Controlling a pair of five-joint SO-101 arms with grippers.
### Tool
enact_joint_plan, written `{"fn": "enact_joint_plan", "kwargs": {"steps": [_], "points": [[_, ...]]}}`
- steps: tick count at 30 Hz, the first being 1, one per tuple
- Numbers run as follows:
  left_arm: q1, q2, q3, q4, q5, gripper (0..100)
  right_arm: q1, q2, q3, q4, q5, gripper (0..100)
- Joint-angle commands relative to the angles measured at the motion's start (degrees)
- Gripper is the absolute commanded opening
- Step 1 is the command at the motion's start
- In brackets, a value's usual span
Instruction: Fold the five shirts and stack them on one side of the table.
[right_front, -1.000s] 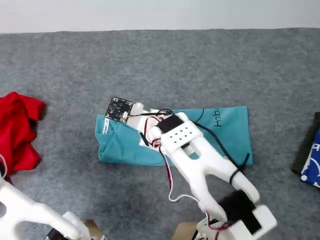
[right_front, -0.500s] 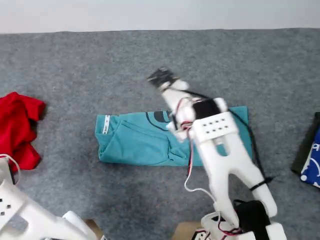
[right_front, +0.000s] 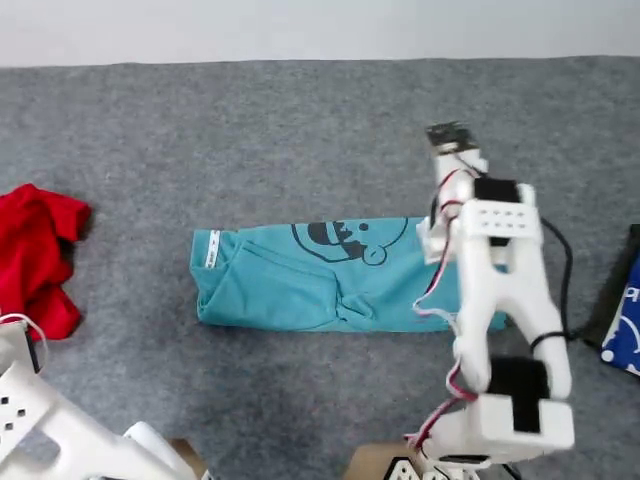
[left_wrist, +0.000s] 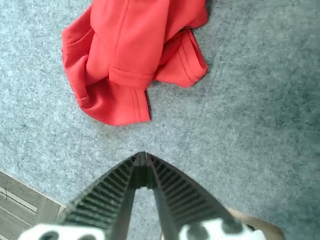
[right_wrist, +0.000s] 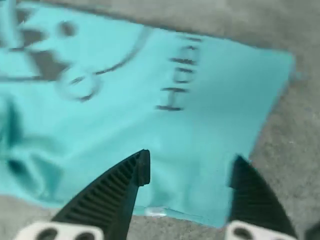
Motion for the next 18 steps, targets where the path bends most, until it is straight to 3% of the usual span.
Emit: {"fn": "enact_joint_plan", "kwargs": {"steps": [1, 18], "points": [[0.26, -0.97, -0.40, 1.05, -0.18, 0, 2.77, 4.18, -6.77, -0.40, -2.29, 32.2], [0.26, -0.97, -0.40, 1.05, -0.18, 0, 4.26, 23.25, -16.44, -0.40, -8.53, 32.4]]}}
